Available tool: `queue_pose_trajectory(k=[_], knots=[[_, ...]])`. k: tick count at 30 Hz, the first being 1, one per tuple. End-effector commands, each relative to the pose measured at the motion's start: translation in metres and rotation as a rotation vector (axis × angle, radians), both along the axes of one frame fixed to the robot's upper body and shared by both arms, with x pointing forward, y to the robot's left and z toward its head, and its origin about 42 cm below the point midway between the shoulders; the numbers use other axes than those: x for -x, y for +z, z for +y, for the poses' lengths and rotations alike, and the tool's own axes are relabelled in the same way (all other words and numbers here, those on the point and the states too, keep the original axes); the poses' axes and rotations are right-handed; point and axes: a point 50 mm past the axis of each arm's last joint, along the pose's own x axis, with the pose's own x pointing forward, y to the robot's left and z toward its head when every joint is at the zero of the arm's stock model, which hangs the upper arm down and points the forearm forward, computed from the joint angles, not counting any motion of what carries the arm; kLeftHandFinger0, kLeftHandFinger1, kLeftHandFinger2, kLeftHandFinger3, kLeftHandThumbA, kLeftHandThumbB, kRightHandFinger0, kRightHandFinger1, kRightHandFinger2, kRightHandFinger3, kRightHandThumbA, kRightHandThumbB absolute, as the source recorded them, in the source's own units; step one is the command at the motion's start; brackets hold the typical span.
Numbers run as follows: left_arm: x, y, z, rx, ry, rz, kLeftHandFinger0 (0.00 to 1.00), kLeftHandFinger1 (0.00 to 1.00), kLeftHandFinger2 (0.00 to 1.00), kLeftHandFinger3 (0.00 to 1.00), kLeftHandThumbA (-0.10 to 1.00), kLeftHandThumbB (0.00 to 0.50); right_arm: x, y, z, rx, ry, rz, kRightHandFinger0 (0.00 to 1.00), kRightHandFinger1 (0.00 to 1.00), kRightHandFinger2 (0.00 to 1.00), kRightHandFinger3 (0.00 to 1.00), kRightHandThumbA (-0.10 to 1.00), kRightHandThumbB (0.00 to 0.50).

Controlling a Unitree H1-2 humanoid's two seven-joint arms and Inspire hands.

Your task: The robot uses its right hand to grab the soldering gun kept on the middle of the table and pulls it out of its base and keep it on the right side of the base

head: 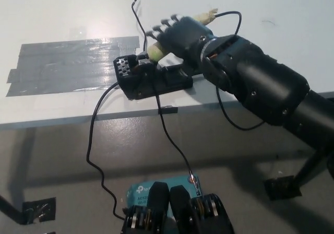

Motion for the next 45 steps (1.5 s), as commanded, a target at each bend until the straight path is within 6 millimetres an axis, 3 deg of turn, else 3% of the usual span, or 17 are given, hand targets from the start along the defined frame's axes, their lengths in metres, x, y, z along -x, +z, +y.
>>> queue_pose_trajectory(k=[1, 6, 9, 11, 12, 14, 15, 17, 18, 19, 21, 24, 26, 28, 31, 36, 45], knots=[[0.0, 0.006, 0.002, -0.011, -0.05, -0.007, 0.38, 0.47, 0.62, 0.87, 0.57, 0.265, -0.008, 0.016, -0.005, 0.075, -0.148, 0.035, 1.0, 1.0, 1.0, 1.0, 0.77, 0.5], [0.003, 0.008, 0.0, -0.012, -0.074, 0.012, 0.39, 0.51, 0.63, 0.87, 0.59, 0.288, -0.013, 0.003, -0.023, 0.149, -0.28, 0.045, 1.0, 1.0, 1.0, 1.0, 0.6, 0.5], [0.002, 0.008, -0.002, -0.007, -0.078, 0.009, 0.38, 0.51, 0.64, 0.86, 0.59, 0.298, -0.018, 0.001, -0.035, 0.186, -0.245, -0.229, 1.0, 1.0, 1.0, 1.0, 0.42, 0.488], [0.002, 0.007, -0.003, -0.011, -0.081, 0.013, 0.4, 0.5, 0.63, 0.85, 0.58, 0.291, -0.018, -0.001, -0.041, 0.217, -0.22, -0.343, 1.0, 1.0, 1.0, 1.0, 0.4, 0.405], [0.002, 0.007, -0.003, -0.024, -0.088, 0.014, 0.42, 0.49, 0.61, 0.85, 0.59, 0.296, -0.018, -0.003, -0.048, 0.161, -0.178, -0.461, 1.0, 1.0, 0.97, 1.0, 0.14, 0.288], [0.002, 0.006, -0.004, -0.032, -0.1, 0.016, 0.43, 0.51, 0.63, 0.87, 0.59, 0.283, -0.02, -0.002, -0.055, 0.099, -0.154, -0.531, 0.32, 0.36, 0.51, 1.0, -0.06, 0.179], [0.001, 0.005, -0.005, -0.033, -0.099, 0.019, 0.42, 0.51, 0.63, 0.87, 0.58, 0.292, -0.021, -0.001, -0.058, 0.039, -0.144, -0.541, 0.03, 0.06, 0.24, 1.0, -0.1, 0.206], [0.001, 0.005, -0.006, -0.036, -0.098, 0.022, 0.39, 0.5, 0.62, 0.87, 0.58, 0.284, -0.022, 0.0, -0.061, -0.07, -0.104, -0.576, 0.0, 0.0, 0.03, 1.0, -0.08, 0.205], [0.0, 0.006, -0.007, -0.042, -0.097, 0.021, 0.39, 0.5, 0.62, 0.87, 0.58, 0.264, -0.026, 0.0, -0.065, -0.021, -0.048, -0.655, 0.0, 0.0, 0.01, 0.63, -0.06, 0.151], [-0.001, 0.006, -0.007, -0.043, -0.097, 0.021, 0.39, 0.51, 0.62, 0.87, 0.56, 0.255, -0.026, 0.0, -0.065, -0.021, -0.034, -0.666, 0.0, 0.0, 0.18, 0.34, -0.05, 0.133], [-0.003, 0.007, -0.007, -0.061, -0.1, 0.024, 0.39, 0.5, 0.62, 0.88, 0.57, 0.26, -0.027, 0.002, -0.065, -0.061, 0.032, -0.716, 0.0, 0.0, 0.36, 0.05, -0.1, 0.13], [-0.003, 0.006, -0.007, -0.063, -0.103, 0.025, 0.34, 0.46, 0.61, 0.89, 0.56, 0.247, -0.028, 0.0, -0.068, -0.08, 0.058, -0.719, 0.0, 0.0, 0.38, 0.3, -0.1, 0.16], [-0.004, 0.004, -0.006, -0.075, -0.108, 0.03, 0.36, 0.5, 0.62, 0.89, 0.57, 0.25, -0.028, 0.0, -0.069, -0.098, 0.077, -0.719, 0.0, 0.0, 0.29, 0.3, -0.1, 0.142], [-0.005, 0.007, -0.005, -0.081, -0.109, 0.026, 0.39, 0.52, 0.65, 0.88, 0.57, 0.237, -0.029, 0.007, -0.071, -0.088, 0.098, -0.717, 0.0, 0.0, 0.19, 0.57, -0.09, 0.139], [-0.006, 0.008, -0.007, -0.087, -0.11, 0.024, 0.35, 0.48, 0.63, 0.88, 0.55, 0.234, -0.031, 0.014, -0.078, -0.084, 0.126, -0.754, 0.0, 0.0, 0.04, 0.45, -0.01, 0.243], [-0.003, 0.009, -0.004, -0.099, -0.116, 0.031, 0.38, 0.51, 0.63, 0.86, 0.55, 0.242, -0.034, 0.023, -0.103, -0.055, 0.136, -0.786, 0.0, 0.0, 0.12, 0.42, -0.1, 0.226], [0.0, 0.007, -0.003, -0.108, -0.114, 0.047, 0.39, 0.51, 0.62, 0.83, 0.56, 0.256, -0.04, 0.041, -0.15, -0.017, 0.13, -0.784, 0.0, 0.0, 0.0, 0.39, -0.1, 0.234]])
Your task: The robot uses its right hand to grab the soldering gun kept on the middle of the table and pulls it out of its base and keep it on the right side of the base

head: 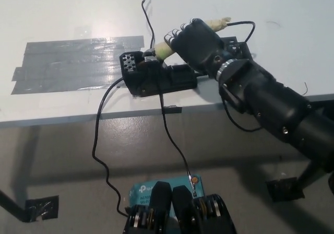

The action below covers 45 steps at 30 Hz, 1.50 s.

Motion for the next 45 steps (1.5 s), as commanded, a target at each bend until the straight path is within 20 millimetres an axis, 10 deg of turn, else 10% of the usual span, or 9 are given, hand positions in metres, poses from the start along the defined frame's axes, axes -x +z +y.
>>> queue_pose_trajectory(k=[1, 7, 35, 39, 41, 43, 45], knots=[[0.007, 0.01, 0.01, -0.099, -0.046, 0.023, 0.39, 0.51, 0.62, 0.83, 0.56, 0.256, -0.026, 0.092, -0.113, -0.038, -0.031, -0.363, 0.0, 0.0, 0.0, 0.39, -0.1, 0.233], [0.013, 0.005, 0.015, -0.107, -0.058, 0.031, 0.44, 0.54, 0.64, 0.87, 0.57, 0.256, -0.024, 0.101, -0.142, -0.052, -0.065, -0.392, 0.0, 0.0, 0.0, 0.19, -0.1, 0.207], [0.022, 0.003, 0.011, -0.105, -0.064, 0.055, 0.49, 0.55, 0.64, 0.81, 0.57, 0.251, -0.017, 0.11, -0.166, -0.147, -0.108, -0.363, 0.0, 0.0, 0.0, 0.42, -0.1, 0.229], [0.022, 0.004, 0.011, -0.102, -0.061, 0.055, 0.46, 0.55, 0.65, 0.81, 0.56, 0.251, -0.017, 0.104, -0.167, -0.182, -0.195, -0.312, 0.0, 0.0, 0.0, 0.59, 0.02, 0.13], [0.021, 0.004, 0.011, -0.103, -0.06, 0.058, 0.46, 0.55, 0.65, 0.81, 0.56, 0.249, -0.019, 0.096, -0.166, -0.208, -0.242, -0.268, 0.0, 0.0, 0.0, 0.34, 0.03, 0.052], [0.021, 0.004, 0.011, -0.098, -0.059, 0.053, 0.44, 0.53, 0.65, 0.8, 0.55, 0.257, -0.02, 0.088, -0.166, -0.289, -0.277, -0.182, 0.0, 0.0, 0.02, 0.04, -0.1, 0.113], [0.021, 0.004, 0.012, -0.099, -0.062, 0.053, 0.44, 0.54, 0.65, 0.81, 0.56, 0.255, -0.021, 0.081, -0.166, -0.316, -0.32, -0.121, 0.0, 0.05, 0.2, 0.03, -0.1, 0.111]])
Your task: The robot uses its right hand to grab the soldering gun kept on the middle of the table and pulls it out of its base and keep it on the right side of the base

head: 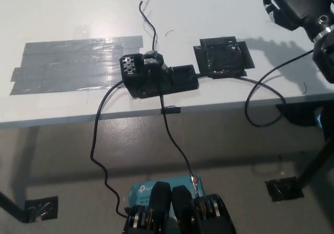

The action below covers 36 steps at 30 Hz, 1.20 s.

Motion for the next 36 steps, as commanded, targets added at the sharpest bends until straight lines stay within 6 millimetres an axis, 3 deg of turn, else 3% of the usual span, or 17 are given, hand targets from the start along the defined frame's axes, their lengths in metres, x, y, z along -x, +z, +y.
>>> queue_pose_trajectory(k=[1, 4, 6, 7, 9, 11, 12, 13, 17, 20, 21, 23, 24, 27, 29, 33, 36], knots=[[0.0, 0.008, 0.005, -0.017, -0.02, -0.01, 0.44, 0.54, 0.65, 0.8, 0.56, 0.264, -0.005, 0.013, -0.011, -0.161, -0.137, 0.097, 0.0, 0.08, 0.25, 0.23, -0.06, 0.152], [-0.001, 0.009, 0.005, -0.021, -0.013, -0.007, 0.42, 0.54, 0.65, 0.8, 0.56, 0.267, -0.004, -0.003, -0.009, -0.194, -0.157, 0.136, 0.0, 0.01, 0.2, 0.5, 0.07, 0.133], [-0.003, 0.009, 0.005, -0.017, -0.019, -0.01, 0.4, 0.52, 0.63, 0.8, 0.55, 0.265, -0.003, -0.017, -0.005, -0.208, -0.207, 0.18, 0.0, 0.0, 0.19, 0.34, 0.05, 0.015], [-0.005, 0.01, 0.004, -0.028, -0.028, -0.008, 0.42, 0.52, 0.63, 0.8, 0.56, 0.258, -0.001, -0.03, 0.002, -0.244, -0.199, 0.214, 0.0, 0.01, 0.21, 0.49, 0.02, 0.104], [-0.006, 0.011, 0.004, -0.029, -0.03, -0.009, 0.44, 0.53, 0.63, 0.82, 0.56, 0.255, 0.001, -0.038, 0.005, -0.242, -0.2, 0.222, 0.0, 0.03, 0.22, 0.4, 0.04, 0.139], [-0.007, 0.011, 0.003, -0.019, -0.026, -0.012, 0.42, 0.51, 0.62, 0.82, 0.54, 0.254, 0.004, -0.053, 0.015, -0.242, -0.201, 0.279, 0.0, 0.07, 0.29, 0.4, 0.1, 0.091], [-0.008, 0.012, 0.003, -0.026, -0.033, -0.012, 0.43, 0.53, 0.64, 0.84, 0.56, 0.254, 0.006, -0.065, 0.028, -0.276, -0.168, 0.389, 0.0, 0.13, 0.38, 0.45, -0.1, 0.029], [-0.009, 0.012, 0.001, -0.026, -0.041, -0.016, 0.44, 0.54, 0.66, 0.85, 0.56, 0.248, 0.009, -0.07, 0.032, -0.285, -0.157, 0.444, 0.0, 0.14, 0.41, 0.46, -0.1, 0.001], [-0.009, 0.013, -0.001, -0.018, -0.043, -0.021, 0.41, 0.52, 0.63, 0.85, 0.57, 0.266, 0.013, -0.086, 0.052, -0.307, -0.143, 0.611, 0.0, 0.24, 0.5, 0.7, -0.1, 0.0], [-0.01, 0.014, -0.002, -0.013, -0.042, -0.024, 0.4, 0.51, 0.63, 0.84, 0.56, 0.262, 0.016, -0.089, 0.059, -0.311, -0.135, 0.664, 0.0, 0.15, 0.38, 0.85, -0.1, 0.0], [-0.011, 0.014, -0.002, -0.013, -0.042, -0.024, 0.38, 0.49, 0.62, 0.85, 0.56, 0.258, 0.015, -0.092, 0.062, -0.297, -0.148, 0.704, 0.1, 0.27, 0.5, 1.0, -0.1, 0.0], [-0.011, 0.013, -0.002, -0.01, -0.038, -0.022, 0.38, 0.49, 0.62, 0.84, 0.55, 0.246, 0.015, -0.093, 0.063, -0.289, -0.159, 0.718, 0.19, 0.32, 0.5, 1.0, 0.0, 0.0], [-0.012, 0.014, -0.002, -0.012, -0.046, -0.024, 0.4, 0.51, 0.65, 0.85, 0.56, 0.239, 0.015, -0.094, 0.061, -0.277, -0.168, 0.731, 0.93, 1.0, 0.94, 1.0, 0.23, 0.0], [-0.013, 0.015, -0.001, -0.014, -0.051, -0.027, 0.4, 0.49, 0.64, 0.82, 0.56, 0.253, 0.014, -0.089, 0.056, -0.176, -0.245, 0.729, 1.0, 1.0, 1.0, 1.0, 0.75, 0.164], [-0.012, 0.015, 0.0, -0.013, -0.05, -0.027, 0.4, 0.49, 0.64, 0.82, 0.56, 0.254, 0.014, -0.089, 0.056, -0.16, -0.255, 0.729, 1.0, 1.0, 1.0, 1.0, 0.78, 0.184], [-0.012, 0.016, -0.001, -0.014, -0.051, -0.029, 0.42, 0.5, 0.62, 0.83, 0.56, 0.265, 0.012, -0.078, 0.05, -0.054, -0.315, 0.701, 1.0, 1.0, 1.0, 1.0, 1.0, 0.487], [-0.011, 0.014, -0.001, -0.006, -0.045, -0.024, 0.43, 0.51, 0.64, 0.85, 0.57, 0.267, 0.01, -0.066, 0.048, -0.094, -0.323, 0.675, 1.0, 1.0, 1.0, 1.0, 1.0, 0.5]])
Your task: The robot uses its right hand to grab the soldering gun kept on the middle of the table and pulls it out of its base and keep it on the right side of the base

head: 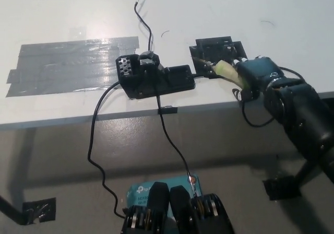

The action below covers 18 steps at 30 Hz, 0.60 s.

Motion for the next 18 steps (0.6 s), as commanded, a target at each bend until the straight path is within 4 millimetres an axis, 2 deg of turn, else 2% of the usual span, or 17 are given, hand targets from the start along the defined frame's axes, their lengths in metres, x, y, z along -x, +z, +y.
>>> queue_pose_trajectory(k=[1, 7, 9, 11, 13, 14, 17, 18], knots=[[0.001, 0.007, 0.004, -0.011, -0.014, 0.0, 0.42, 0.51, 0.63, 0.86, 0.56, 0.262, -0.01, 0.044, -0.009, 0.018, -0.068, -0.058, 1.0, 1.0, 1.0, 1.0, 1.0, 0.5], [0.001, 0.007, 0.004, -0.012, -0.017, -0.004, 0.42, 0.51, 0.65, 0.85, 0.56, 0.254, -0.009, 0.071, -0.004, -0.094, -0.09, -0.074, 1.0, 1.0, 1.0, 1.0, 1.0, 0.5], [-0.001, 0.007, 0.004, -0.006, -0.014, -0.004, 0.43, 0.52, 0.63, 0.84, 0.57, 0.269, -0.007, 0.085, -0.004, -0.13, -0.078, -0.098, 1.0, 1.0, 1.0, 1.0, 1.0, 0.5], [-0.002, 0.007, 0.005, -0.009, -0.014, -0.006, 0.44, 0.53, 0.64, 0.83, 0.57, 0.259, -0.002, 0.106, -0.007, -0.176, -0.076, -0.129, 1.0, 1.0, 1.0, 1.0, 1.0, 0.5], [-0.002, 0.008, 0.005, -0.011, -0.017, -0.006, 0.44, 0.53, 0.64, 0.82, 0.57, 0.258, 0.0, 0.112, -0.008, -0.194, -0.075, -0.132, 1.0, 1.0, 1.0, 1.0, 1.0, 0.5], [-0.002, 0.008, 0.005, -0.011, -0.022, -0.012, 0.44, 0.52, 0.64, 0.79, 0.58, 0.285, 0.006, 0.126, -0.014, -0.257, -0.067, -0.148, 1.0, 1.0, 1.0, 1.0, 1.0, 0.5], [-0.002, 0.009, 0.004, -0.014, -0.023, -0.013, 0.47, 0.57, 0.66, 0.74, 0.59, 0.291, 0.025, 0.141, -0.027, -0.378, -0.02, -0.209, 1.0, 1.0, 1.0, 1.0, 1.0, 0.5], [-0.003, 0.009, 0.005, -0.017, -0.026, -0.014, 0.48, 0.57, 0.66, 0.73, 0.59, 0.288, 0.042, 0.146, -0.036, -0.432, 0.009, -0.228, 1.0, 1.0, 1.0, 1.0, 1.0, 0.5]])
